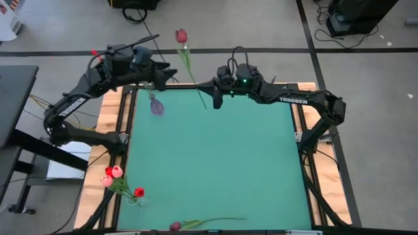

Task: Sort flowers into vase by color
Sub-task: Put the top dark red flower into the violet vase

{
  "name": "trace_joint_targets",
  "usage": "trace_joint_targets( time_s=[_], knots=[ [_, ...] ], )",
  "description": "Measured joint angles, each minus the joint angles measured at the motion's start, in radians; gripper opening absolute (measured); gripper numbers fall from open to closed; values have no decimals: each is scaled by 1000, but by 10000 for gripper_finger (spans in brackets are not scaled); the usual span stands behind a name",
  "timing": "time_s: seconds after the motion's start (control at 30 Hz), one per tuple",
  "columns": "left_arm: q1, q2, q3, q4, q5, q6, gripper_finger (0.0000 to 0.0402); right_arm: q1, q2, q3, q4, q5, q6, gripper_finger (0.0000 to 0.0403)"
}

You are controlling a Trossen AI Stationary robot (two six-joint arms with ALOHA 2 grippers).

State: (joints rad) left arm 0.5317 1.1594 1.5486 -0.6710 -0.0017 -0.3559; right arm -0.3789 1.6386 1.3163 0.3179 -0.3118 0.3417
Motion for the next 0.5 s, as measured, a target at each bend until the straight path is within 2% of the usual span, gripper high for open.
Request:
trace_joint_targets(
  time_s=[0.17, 0.4, 0.5],
  knots=[
    [0, 30, 0, 57, 12, 58, 270, 2, -1, 0, 127, 1, 131, 0],
    [-10, 55, 0, 187, 129, 115, 270, 13, -1, 0, 130, 10, 122, 0],
    [-10, 73, 0, 214, 138, 115, 270, 23, -1, 0, 129, 23, 86, 0]
  ],
)
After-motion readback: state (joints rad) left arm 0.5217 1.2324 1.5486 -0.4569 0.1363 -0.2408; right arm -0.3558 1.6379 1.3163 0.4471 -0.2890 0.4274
